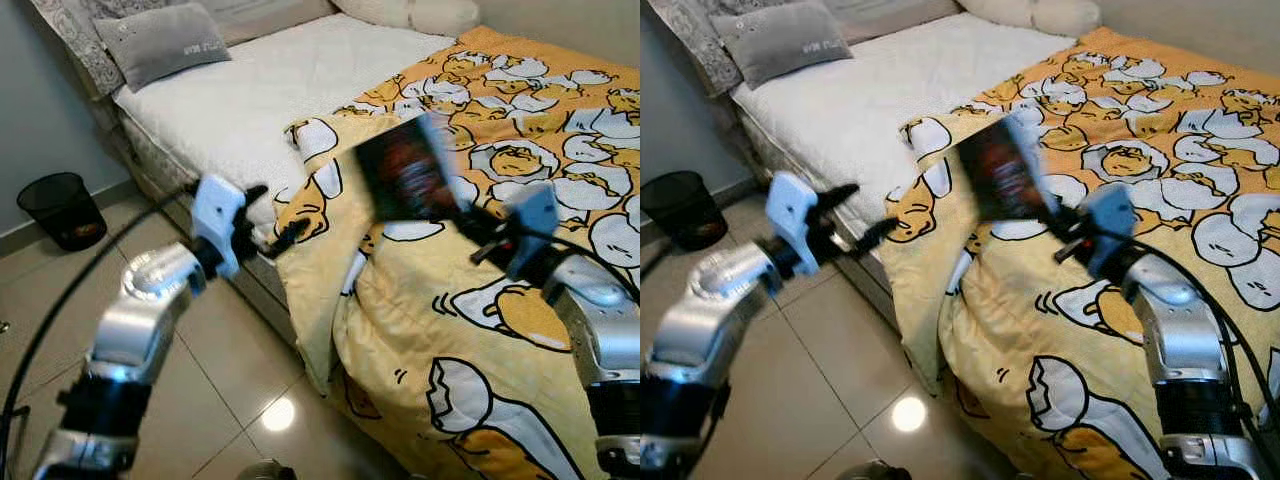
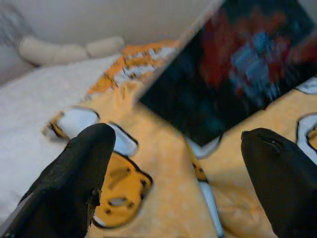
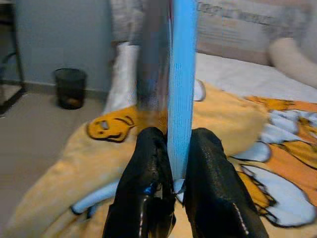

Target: Clean up the room

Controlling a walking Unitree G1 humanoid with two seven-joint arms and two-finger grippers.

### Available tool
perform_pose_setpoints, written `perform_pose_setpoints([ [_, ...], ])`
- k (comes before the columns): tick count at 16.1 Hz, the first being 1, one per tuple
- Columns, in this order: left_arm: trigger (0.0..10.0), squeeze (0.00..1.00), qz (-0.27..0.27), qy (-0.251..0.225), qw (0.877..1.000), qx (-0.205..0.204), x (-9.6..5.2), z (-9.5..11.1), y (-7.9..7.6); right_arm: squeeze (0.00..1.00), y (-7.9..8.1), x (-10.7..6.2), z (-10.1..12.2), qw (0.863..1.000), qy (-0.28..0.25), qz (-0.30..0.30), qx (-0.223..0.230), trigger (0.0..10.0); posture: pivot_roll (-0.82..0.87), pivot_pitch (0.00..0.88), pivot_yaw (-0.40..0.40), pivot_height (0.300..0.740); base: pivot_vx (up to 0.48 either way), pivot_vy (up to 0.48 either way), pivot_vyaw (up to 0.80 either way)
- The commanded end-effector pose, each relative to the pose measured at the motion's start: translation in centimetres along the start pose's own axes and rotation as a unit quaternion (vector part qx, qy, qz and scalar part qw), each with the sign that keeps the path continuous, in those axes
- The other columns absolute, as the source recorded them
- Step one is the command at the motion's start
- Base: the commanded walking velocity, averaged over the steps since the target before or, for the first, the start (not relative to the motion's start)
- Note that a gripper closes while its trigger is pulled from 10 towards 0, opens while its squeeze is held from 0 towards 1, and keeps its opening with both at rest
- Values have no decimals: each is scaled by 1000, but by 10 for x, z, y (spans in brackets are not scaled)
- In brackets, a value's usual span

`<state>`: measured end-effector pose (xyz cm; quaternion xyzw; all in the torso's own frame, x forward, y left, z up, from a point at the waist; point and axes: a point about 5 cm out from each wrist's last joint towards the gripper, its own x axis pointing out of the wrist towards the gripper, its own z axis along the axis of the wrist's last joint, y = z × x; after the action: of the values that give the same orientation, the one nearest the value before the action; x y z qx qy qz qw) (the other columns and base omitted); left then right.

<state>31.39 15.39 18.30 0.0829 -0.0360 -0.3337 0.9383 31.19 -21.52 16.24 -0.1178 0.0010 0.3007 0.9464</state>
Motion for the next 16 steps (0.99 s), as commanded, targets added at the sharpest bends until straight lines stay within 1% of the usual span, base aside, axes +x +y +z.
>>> perform_pose_setpoints([
  [1,10000,1000,13,-1,1000,12,-2,2,10,0,-4,3,17,1000,-22,4,-21,0,-40,0,86,740,0,0,0],
  [3,10000,1000,15,1,1000,15,-4,0,10,0,-5,4,20,999,-34,-10,-11,0,-43,0,85,740,0,0,0],
  [5,10000,1000,3,5,1000,14,-5,-6,2,0,1,2,19,999,-43,-19,15,0,-47,0,85,740,0,0,0],
  [6,10000,1000,2,6,1000,17,-4,-8,1,0,3,1,19,999,-42,-16,17,0,-46,0,78,740,0,0,0],
  [7,10000,1000,0,4,1000,18,-3,-8,1,0,8,1,19,999,-39,-2,16,0,-43,0,75,740,0,0,0],
  [9,10000,1000,-39,-23,999,-6,0,0,3,0,15,3,23,999,-30,41,-3,0,-44,0,76,740,0,0,0],
  [10,10000,1000,-48,-28,998,0,2,6,11,0,16,5,30,997,-31,62,-16,0,-47,0,80,740,0,0,0],
  [11,10000,1000,-50,-28,998,4,3,7,13,0,17,5,32,997,-32,68,-19,0,-47,0,81,740,0,0,0],
  [12,10000,1000,-53,-29,998,13,5,11,19,0,21,6,38,995,-28,95,-31,0,-44,0,81,740,0,0,0],
  [13,10000,1000,-58,-33,998,9,6,14,22,0,24,6,41,993,-25,113,-38,0,-42,0,82,740,0,0,0],
  [14,10000,1000,-71,-41,997,0,8,17,24,0,28,7,44,990,-24,130,-44,0,-40,0,84,740,0,0,0],
  [15,10000,1000,-109,-51,992,-29,10,21,23,0,35,9,53,985,-33,158,-54,0,-43,0,88,740,0,0,0],
  [16,10000,882,-146,-37,987,-47,10,16,20,0,39,10,59,983,-38,173,-55,0,-46,0,92,740,0,0,0],
])
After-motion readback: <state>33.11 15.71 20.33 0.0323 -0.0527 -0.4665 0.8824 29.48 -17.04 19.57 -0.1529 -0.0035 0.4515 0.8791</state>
